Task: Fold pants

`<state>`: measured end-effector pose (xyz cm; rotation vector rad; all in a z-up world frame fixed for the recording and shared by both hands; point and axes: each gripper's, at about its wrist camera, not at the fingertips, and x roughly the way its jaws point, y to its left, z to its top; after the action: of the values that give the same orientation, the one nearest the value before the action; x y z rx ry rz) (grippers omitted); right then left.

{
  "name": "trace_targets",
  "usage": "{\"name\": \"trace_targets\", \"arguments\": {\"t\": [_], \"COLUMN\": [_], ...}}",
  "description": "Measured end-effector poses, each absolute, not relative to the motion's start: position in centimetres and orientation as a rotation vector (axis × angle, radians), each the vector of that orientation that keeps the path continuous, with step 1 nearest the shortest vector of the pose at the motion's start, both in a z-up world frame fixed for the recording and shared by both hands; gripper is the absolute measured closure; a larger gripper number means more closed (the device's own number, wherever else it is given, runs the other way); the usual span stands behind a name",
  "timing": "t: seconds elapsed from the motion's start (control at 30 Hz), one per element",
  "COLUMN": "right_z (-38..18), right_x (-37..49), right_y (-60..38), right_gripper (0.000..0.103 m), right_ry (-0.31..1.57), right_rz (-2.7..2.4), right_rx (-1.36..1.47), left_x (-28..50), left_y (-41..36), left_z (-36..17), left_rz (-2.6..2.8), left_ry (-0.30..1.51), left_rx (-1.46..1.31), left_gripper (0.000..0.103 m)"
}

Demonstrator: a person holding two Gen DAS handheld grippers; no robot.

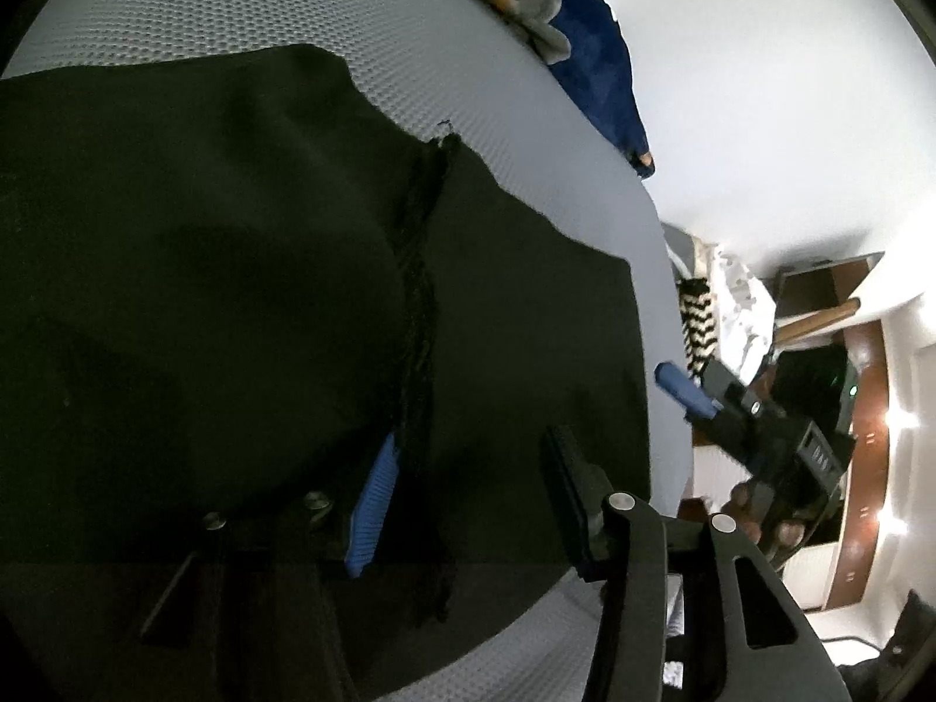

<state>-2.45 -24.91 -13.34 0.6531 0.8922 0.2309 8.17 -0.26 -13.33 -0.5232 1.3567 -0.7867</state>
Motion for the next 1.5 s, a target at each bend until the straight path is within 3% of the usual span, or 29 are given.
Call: {"name": "trace_targets", "arguments": {"t": [0.07,0.17,0.3,0.53,0.73,0.83,0.9,1.0,1.1,1.5], "right_z": [-13.5,-13.8,-14.4,-14.6,-16.6,-16.4,-15.9,-14.8,-14.4,-15.0], "right_x": [-2.4,-2.4,-2.4,-2.2,-1.4,-1.1,-0.9,0.1,1.4,5.0], "right_y": [-25.1,-25.3,-25.5,-24.3,-22.7,-21.9,-21.8,-22.0,-22.4,-22.2], "right_gripper": [0.050,0.050,0.050,0.050,0.052,0.054,0.054,0.054,0.054,0.055], "right_ry": [0.896,0.901,0.917,0.933,0.997,1.003,0.991,0.951,0.929,0.939], "right_rz": [0.225,0.211,0.183,0.172,0.095,0.065,0.053,0.023,0.016,-0.037], "right_rx": [0.657,0.658,0.656,0.596,0.462,0.383,0.350,0.300,0.285,0.151], "left_x": [8.4,8.5,7.8,6.7,6.4,5.9,5.7,5.7,6.6,12.7], "left_y": [-0.6,-1.3,-1.5,0.3,0.7,-0.4,-0.9,-0.8,-0.4,-2.7], "left_z": [-13.4,-13.8,-13.0,-9.1,-11.0,-10.7,-9.9,-8.4,-7.3,-10.6], "left_rz": [-0.787,-0.794,-0.774,-0.750,-0.647,-0.624,-0.593,-0.572,-0.576,-0.565], "left_ry": [1.360,1.378,1.328,1.211,1.237,1.191,1.162,1.084,1.022,1.035], "left_rx": [-0.542,-0.538,-0.477,-0.401,-0.228,-0.103,-0.017,0.058,0.032,-0.002], "left_gripper": [0.061,0.094,0.097,0.097,0.096,0.092,0.081,0.079,0.071,0.071]}}
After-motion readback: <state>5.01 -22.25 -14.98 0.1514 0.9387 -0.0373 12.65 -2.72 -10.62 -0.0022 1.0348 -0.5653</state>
